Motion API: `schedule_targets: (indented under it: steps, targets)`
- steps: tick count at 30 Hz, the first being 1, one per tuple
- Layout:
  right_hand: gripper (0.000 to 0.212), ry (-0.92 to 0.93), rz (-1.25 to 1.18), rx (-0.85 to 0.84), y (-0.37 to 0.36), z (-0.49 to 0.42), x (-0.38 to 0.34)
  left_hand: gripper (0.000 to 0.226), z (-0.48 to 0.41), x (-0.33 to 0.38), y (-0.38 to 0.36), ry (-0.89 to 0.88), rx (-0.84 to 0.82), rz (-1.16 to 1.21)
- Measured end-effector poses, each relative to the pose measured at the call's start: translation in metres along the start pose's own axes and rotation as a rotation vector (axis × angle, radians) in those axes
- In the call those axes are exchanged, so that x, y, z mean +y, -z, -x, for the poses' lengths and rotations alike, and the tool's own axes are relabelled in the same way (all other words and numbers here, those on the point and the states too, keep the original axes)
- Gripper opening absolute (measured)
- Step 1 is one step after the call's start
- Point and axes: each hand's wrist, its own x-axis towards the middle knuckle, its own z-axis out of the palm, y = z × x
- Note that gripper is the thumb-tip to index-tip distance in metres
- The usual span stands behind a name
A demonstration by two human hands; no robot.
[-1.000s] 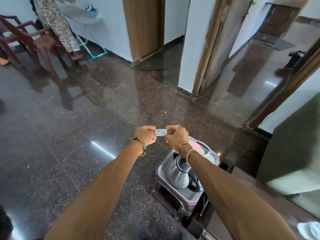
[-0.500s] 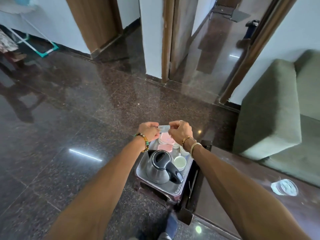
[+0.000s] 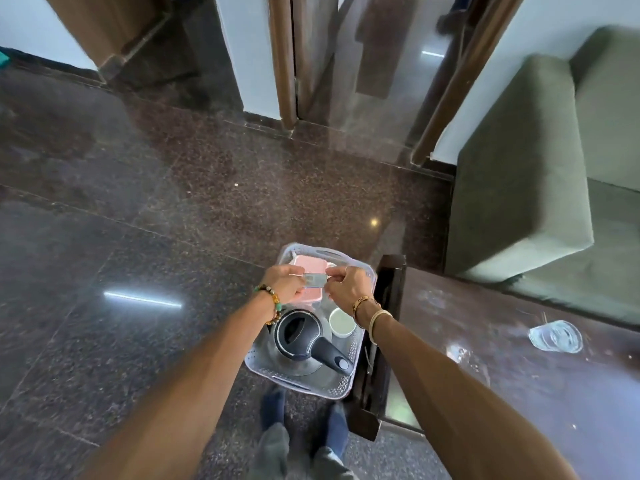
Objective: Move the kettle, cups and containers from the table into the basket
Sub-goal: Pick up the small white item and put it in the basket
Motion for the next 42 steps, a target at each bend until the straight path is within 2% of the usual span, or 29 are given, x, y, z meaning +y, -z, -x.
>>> schedule_targets:
  steps: [6, 11, 17, 21, 27, 31, 35, 37, 42]
  targets:
    - [0.036, -0.084, -0.014, -0.030, -0.030, -0.031, 0.023, 0.021, -0.042, -0.025, 0.013, 0.010, 0.011, -0.232]
    - [0.030, -0.163, -0.011, -0.091, -0.044, -0.051, 0.033, 0.021, -0.070, -0.039, 0.013, 0.064, -0.016, -0.262]
    - [0.018, -0.268, 0.019, -0.089, -0.057, -0.066, 0.044, 0.010, -0.091, -0.038, 0.013, 0.148, -0.061, -0.308]
    - [0.023, -0.306, 0.031, -0.115, -0.067, -0.073, 0.052, 0.009, -0.101, -0.042, 0.013, 0.160, -0.076, -0.336]
    - [0.013, -0.295, 0.053, -0.097, -0.074, -0.081, 0.055, 0.004, -0.111, -0.049, 0.020, 0.131, -0.081, -0.421]
    - [0.020, -0.300, 0.061, -0.103, -0.075, -0.079, 0.050, 0.006, -0.110, -0.048, 0.026, 0.125, -0.107, -0.469]
    - [0.010, -0.262, 0.087, -0.106, -0.066, -0.073, 0.042, 0.009, -0.099, -0.036, 0.034, 0.089, -0.115, -0.518]
    - [0.018, -0.257, 0.043, -0.098, -0.056, -0.066, 0.035, 0.006, -0.089, -0.026, 0.038, 0.072, -0.095, -0.516]
    - [0.015, -0.200, 0.037, -0.019, -0.022, -0.049, 0.007, 0.027, -0.060, 0.020, 0.046, 0.076, -0.191, -0.383]
